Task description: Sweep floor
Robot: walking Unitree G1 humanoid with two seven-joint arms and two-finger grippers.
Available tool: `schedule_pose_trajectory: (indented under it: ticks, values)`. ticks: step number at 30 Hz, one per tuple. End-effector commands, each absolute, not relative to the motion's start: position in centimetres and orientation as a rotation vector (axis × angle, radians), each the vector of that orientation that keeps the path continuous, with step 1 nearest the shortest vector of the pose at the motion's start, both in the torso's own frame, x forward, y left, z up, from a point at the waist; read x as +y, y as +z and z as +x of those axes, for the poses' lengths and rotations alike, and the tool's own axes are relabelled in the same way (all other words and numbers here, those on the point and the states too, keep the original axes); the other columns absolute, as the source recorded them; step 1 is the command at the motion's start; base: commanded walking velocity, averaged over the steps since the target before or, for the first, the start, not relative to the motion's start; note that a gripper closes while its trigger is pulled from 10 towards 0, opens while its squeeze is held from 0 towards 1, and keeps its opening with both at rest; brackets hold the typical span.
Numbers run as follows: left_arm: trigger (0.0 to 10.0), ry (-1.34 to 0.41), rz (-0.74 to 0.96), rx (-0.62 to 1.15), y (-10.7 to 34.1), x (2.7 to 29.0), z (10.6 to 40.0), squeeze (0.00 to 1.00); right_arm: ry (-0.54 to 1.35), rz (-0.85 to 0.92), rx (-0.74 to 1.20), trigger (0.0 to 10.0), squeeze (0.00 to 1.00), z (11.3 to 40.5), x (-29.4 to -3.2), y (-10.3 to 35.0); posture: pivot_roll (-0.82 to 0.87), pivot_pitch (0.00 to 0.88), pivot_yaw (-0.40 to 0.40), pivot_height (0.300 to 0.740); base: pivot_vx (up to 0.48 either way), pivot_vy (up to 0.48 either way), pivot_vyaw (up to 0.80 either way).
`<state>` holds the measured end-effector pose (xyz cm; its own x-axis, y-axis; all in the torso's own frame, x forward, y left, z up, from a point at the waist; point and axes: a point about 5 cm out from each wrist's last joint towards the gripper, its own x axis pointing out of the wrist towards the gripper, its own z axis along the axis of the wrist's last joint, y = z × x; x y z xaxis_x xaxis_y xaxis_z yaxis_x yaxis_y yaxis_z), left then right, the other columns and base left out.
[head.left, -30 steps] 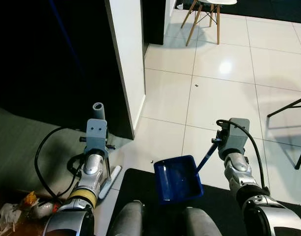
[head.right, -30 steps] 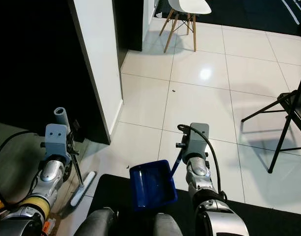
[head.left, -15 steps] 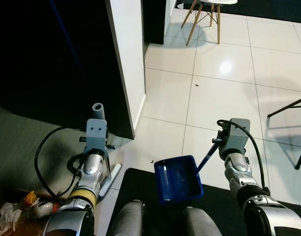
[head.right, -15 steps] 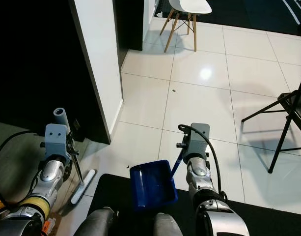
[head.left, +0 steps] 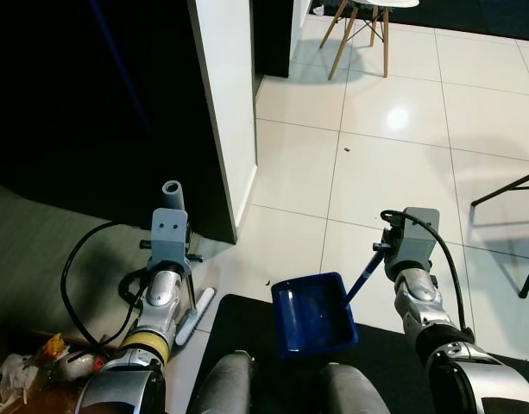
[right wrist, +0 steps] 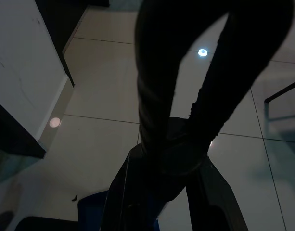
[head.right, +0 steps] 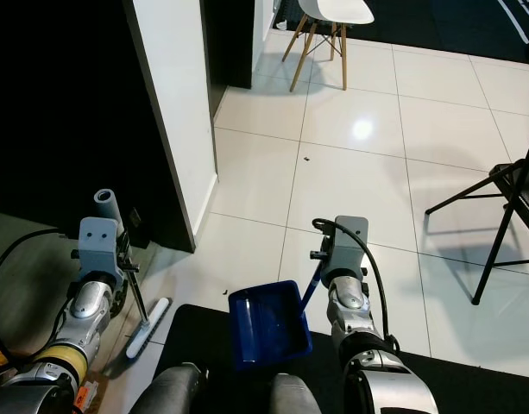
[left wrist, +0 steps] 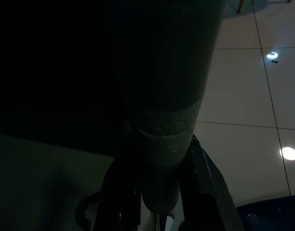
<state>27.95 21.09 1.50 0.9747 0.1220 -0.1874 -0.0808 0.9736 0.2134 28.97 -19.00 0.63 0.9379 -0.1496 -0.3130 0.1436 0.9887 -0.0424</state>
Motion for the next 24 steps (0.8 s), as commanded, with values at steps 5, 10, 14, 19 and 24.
schedule_pose_trajectory:
  ticks: [5,10,14,19,24]
  values:
    - [10.0,0.107,0.211,0.177,1.98,21.54,28.13,0.0,-0.139,-0.048,0.357,10.0,0.0,28.35,-19.16,-0.07,0.03,0.054,-0.033,0.74,0.0,0.0,0.0]
    - [10.0,0.104,0.209,0.178,2.0,21.49,28.21,0.0,-0.138,-0.047,0.356,10.0,0.0,28.39,-19.15,-0.04,0.02,0.049,-0.03,0.74,0.0,0.0,0.0]
    - [10.0,0.102,0.206,0.181,2.0,21.48,28.25,0.0,-0.137,-0.043,0.354,10.0,0.0,28.42,-19.15,-0.01,0.02,0.045,-0.029,0.74,0.0,0.0,0.0]
    - [10.0,0.101,0.202,0.183,1.99,21.47,28.27,0.0,-0.134,-0.04,0.354,10.0,0.0,28.42,-19.11,-0.02,0.02,0.043,-0.028,0.74,0.0,0.367,0.0]
    - [10.0,0.099,0.202,0.183,2.04,21.52,28.32,0.0,-0.132,-0.038,0.352,10.0,0.0,28.42,-19.06,-0.01,0.02,0.041,-0.026,0.74,0.0,0.48,0.0]
